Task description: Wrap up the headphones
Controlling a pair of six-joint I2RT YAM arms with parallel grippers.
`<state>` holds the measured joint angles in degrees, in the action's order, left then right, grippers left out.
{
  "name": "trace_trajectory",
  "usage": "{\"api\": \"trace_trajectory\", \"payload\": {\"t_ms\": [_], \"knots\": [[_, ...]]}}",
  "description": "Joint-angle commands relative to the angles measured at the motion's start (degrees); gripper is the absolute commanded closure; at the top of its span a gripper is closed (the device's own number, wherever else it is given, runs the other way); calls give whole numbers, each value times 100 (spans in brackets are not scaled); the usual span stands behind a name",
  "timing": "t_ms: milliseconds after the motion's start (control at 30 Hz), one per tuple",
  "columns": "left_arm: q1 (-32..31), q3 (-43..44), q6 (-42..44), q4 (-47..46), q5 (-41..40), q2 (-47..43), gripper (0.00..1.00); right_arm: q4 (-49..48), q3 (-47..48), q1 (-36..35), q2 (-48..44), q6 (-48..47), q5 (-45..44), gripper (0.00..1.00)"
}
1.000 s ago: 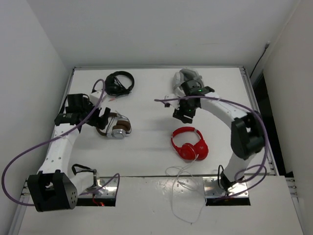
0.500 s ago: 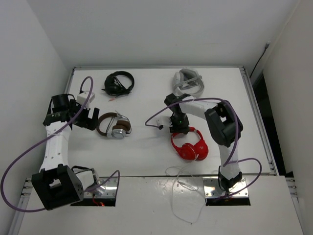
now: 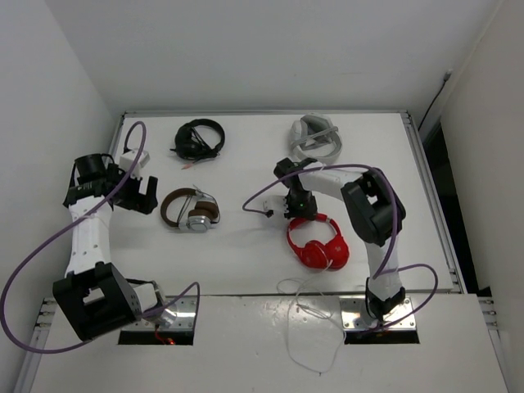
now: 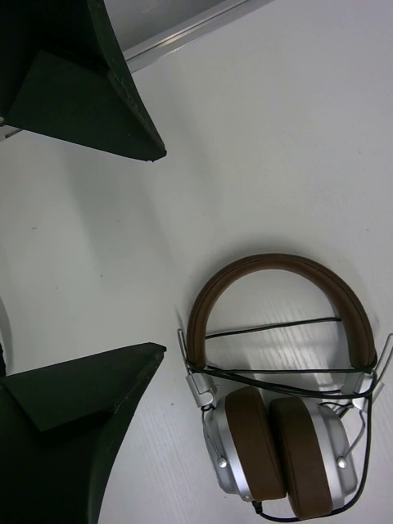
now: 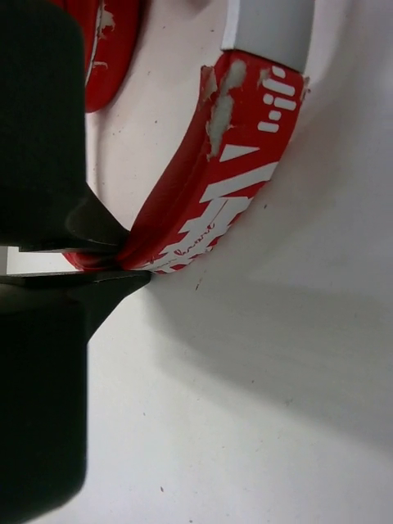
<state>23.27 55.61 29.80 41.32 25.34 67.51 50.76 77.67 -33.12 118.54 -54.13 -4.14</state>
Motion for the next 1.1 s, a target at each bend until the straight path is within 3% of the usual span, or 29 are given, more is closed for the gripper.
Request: {"api": "trace_trajectory", "payload": {"t_ms": [0, 167, 300, 467, 567, 700, 800, 900, 967, 1067], "knots": [[90, 353, 61, -54, 260, 96, 0, -163, -112, 157, 3, 779, 422, 100], [90, 538, -281, -107, 313, 158, 0, -312, -112, 780, -672, 2483, 791, 100], [90, 538, -483, -212, 366, 158, 0, -523, -112, 1666, -1051, 4003, 1046, 100], [90, 590, -590, -318, 418, 210, 0, -576, -497, 2529, -1053, 6312, 1380, 100], [90, 591, -590, -318, 419, 263, 0, -646, -998, 2995, -973, 7019, 1662, 100], [90, 591, -590, -318, 419, 263, 0, -1015, -1579, 3136, -1184, 7083, 1513, 100], [90, 591, -590, -318, 366, 263, 0, -1016, -1632, 3137, -1254, 7083, 1435, 75], [90, 591, -590, -318, 419, 325, 0, -1016, -1413, 3137, -1255, 6943, 1486, 58], [90, 591, -590, -318, 472, 325, 0, -1016, -1325, 3137, -1193, 6812, 1566, 51], [90, 591, -590, -318, 472, 325, 0, -1016, -1201, 3005, -1088, 6644, 1504, 49]]}}
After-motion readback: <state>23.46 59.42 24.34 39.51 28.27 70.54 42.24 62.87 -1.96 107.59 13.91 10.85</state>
